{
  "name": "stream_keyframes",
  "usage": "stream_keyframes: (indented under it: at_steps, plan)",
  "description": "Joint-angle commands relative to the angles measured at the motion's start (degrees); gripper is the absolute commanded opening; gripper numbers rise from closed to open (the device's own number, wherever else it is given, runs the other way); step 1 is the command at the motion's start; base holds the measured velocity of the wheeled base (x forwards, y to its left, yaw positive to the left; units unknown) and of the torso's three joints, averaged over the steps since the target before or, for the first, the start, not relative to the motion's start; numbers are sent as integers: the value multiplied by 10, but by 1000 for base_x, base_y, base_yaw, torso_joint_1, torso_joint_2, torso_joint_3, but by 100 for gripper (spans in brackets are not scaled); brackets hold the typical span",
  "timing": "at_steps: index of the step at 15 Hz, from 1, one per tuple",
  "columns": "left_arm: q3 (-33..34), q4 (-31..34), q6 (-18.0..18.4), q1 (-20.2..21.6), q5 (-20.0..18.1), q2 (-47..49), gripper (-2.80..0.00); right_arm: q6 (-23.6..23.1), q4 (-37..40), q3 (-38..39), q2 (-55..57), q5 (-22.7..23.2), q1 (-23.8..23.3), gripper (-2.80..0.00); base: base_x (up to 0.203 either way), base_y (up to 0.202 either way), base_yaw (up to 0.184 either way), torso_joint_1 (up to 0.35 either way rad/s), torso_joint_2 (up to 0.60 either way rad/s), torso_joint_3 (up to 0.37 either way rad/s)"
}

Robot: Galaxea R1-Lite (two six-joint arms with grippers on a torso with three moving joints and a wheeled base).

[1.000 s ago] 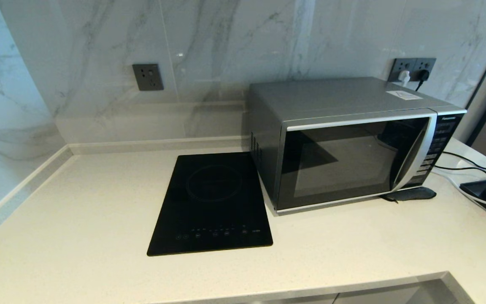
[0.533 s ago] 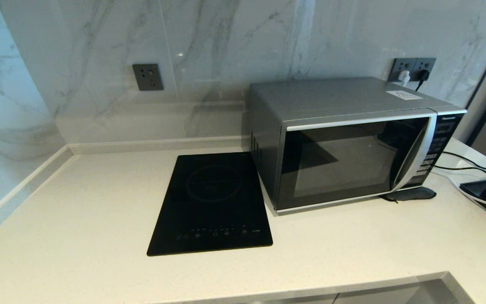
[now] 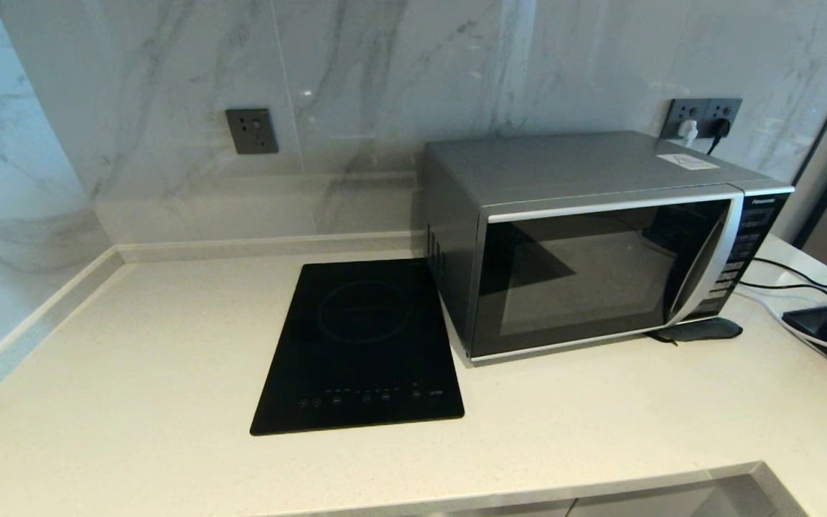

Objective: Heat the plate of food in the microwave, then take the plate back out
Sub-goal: Open the microwave oven

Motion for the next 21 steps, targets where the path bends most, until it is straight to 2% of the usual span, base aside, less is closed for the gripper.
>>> stream_keyframes:
  at_steps: [1, 3, 5, 7, 8, 11, 14, 18, 21]
  plan:
    - [0, 0, 0, 0, 0, 1, -280, -36, 0, -61, 137, -40, 0, -280, 0, 0, 0, 0, 0, 0]
    - [0, 0, 0, 0, 0, 1, -280, -50, -1, -107, 218, -111, 1, -280, 0, 0, 0, 0, 0, 0]
    - [0, 0, 0, 0, 0, 1, -280, -54, -7, -143, 287, -205, 5, -280, 0, 0, 0, 0, 0, 0]
    - [0, 0, 0, 0, 0, 1, -280, -55, -31, -152, 324, -291, 40, -280, 0, 0, 0, 0, 0, 0]
    - [0, 0, 0, 0, 0, 1, -280, -50, -42, -154, 342, -320, 64, 0, 0, 0, 0, 0, 0, 0]
    - [0, 0, 0, 0, 0, 1, -280, -22, -58, -166, 400, -394, 111, 0, 0, 0, 0, 0, 0, 0]
    - [0, 0, 0, 0, 0, 1, -280, 32, -59, -183, 473, -456, 141, 0, 0, 0, 0, 0, 0, 0]
    - [0, 0, 0, 0, 0, 1, -280, 108, -58, -190, 561, -501, 156, 0, 0, 0, 0, 0, 0, 0]
    - [0, 0, 0, 0, 0, 1, -280, 148, -60, -211, 624, -524, 158, 0, 0, 0, 0, 0, 0, 0]
